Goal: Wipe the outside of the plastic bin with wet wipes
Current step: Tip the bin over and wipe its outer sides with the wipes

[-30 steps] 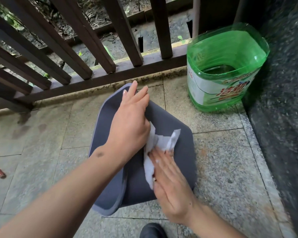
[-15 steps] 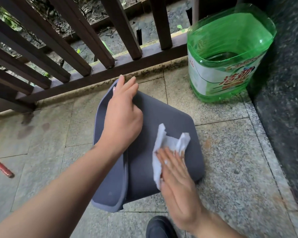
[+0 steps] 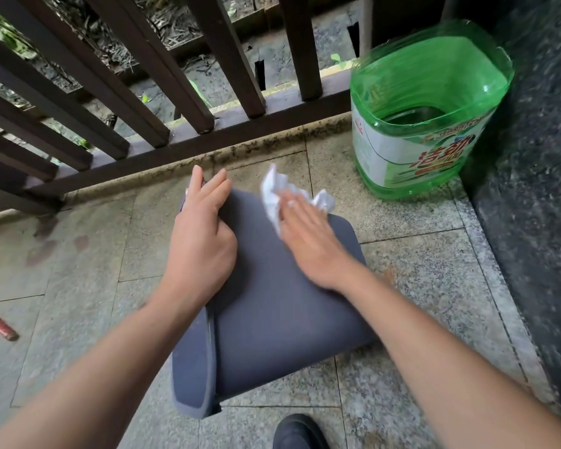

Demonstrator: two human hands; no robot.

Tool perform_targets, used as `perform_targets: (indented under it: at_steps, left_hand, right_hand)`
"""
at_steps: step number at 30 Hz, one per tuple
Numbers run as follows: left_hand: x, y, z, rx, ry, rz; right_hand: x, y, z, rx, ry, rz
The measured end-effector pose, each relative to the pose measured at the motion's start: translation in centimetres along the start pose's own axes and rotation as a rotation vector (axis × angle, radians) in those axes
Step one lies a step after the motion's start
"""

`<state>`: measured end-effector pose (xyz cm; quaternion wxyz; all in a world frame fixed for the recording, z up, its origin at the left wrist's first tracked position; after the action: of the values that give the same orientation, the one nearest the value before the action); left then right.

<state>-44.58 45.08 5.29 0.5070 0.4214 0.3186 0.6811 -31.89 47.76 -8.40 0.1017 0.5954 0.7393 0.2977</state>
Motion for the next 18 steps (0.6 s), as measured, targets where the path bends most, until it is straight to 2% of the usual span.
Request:
perform_targets:
  at_steps: [2,4,9,13,18]
  left_hand:
    - [-0.3,0.2,-0.4,-0.002,0.021,-0.002]
    - [-0.2,0.1,-0.2,-0.015,0.012,-0.009]
    - [0.4,-0.2,1.1,-0.052,-0.118,-0.059]
    - [0.5,-0.9,3.4,-0.020,-0.342,-0.227]
    - [-0.7,-1.9,6.3,-0.018,-0.619,-0.338]
  right_hand:
    - [0.8,0.3,3.9,0.021,-0.269,-0.098]
    - [0.9,0.5,5.9,0.106,-0.391,-0.136]
    - [-0.5,1.8,6.2,0.211,-0.473,-0.068]
    - [-3.3,4.2,6.9,0.255,-0.490,0.023]
    - [-9.1,6.8,6.7,0.360,-0.504,0.201]
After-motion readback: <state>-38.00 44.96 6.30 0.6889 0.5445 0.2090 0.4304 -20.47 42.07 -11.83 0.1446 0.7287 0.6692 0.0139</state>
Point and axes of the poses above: each hand's wrist, its own x-axis towards the middle knuckle, its own y-axis out of the back of the hand, z = x × y, the point moved 5 cm from there along x, towards the middle knuckle, and after that the axes turned 9 degrees about z, right-handed, at the moved point
